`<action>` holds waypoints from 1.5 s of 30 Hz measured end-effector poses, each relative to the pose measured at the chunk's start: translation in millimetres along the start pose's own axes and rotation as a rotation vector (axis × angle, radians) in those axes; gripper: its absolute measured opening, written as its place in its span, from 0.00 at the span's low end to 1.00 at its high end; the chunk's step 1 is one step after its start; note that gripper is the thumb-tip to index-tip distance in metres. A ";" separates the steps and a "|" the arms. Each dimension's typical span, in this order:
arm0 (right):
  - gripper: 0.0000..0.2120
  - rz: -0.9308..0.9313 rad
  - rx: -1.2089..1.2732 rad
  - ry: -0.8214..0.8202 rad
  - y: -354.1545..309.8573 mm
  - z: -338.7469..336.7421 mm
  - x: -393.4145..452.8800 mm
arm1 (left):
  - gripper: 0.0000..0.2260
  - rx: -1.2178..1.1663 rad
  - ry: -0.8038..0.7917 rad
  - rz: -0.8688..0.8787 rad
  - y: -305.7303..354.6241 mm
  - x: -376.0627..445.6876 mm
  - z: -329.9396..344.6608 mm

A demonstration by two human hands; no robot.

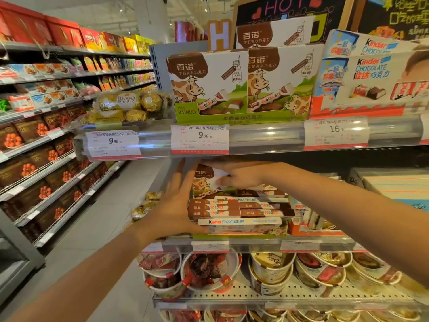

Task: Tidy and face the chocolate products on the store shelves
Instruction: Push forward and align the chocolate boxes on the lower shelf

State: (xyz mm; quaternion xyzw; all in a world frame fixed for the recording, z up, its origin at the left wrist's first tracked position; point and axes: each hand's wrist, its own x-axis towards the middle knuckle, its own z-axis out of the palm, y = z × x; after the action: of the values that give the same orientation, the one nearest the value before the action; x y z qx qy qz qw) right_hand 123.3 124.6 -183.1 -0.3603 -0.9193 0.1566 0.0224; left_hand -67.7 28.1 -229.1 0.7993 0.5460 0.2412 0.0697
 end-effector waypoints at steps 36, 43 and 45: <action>0.17 -0.237 -0.487 0.642 34.0 25.1 -74.3 | 0.62 0.060 -0.133 -0.057 -0.5 7.4 -9.8; 0.21 -0.209 -0.484 0.936 20.7 -2.8 -89.9 | 0.52 0.210 -0.180 0.034 3.5 15.5 -13.5; 0.16 -0.190 -0.509 0.960 22.4 -5.2 -92.9 | 0.49 0.152 -0.190 0.018 1.6 15.7 -14.3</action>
State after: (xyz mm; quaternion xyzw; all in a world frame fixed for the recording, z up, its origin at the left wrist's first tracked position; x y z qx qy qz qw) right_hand 207.4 79.3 -178.2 -0.3005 -0.8432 -0.2553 0.3654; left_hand -68.4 39.5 -211.1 0.8265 0.5463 0.1229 0.0584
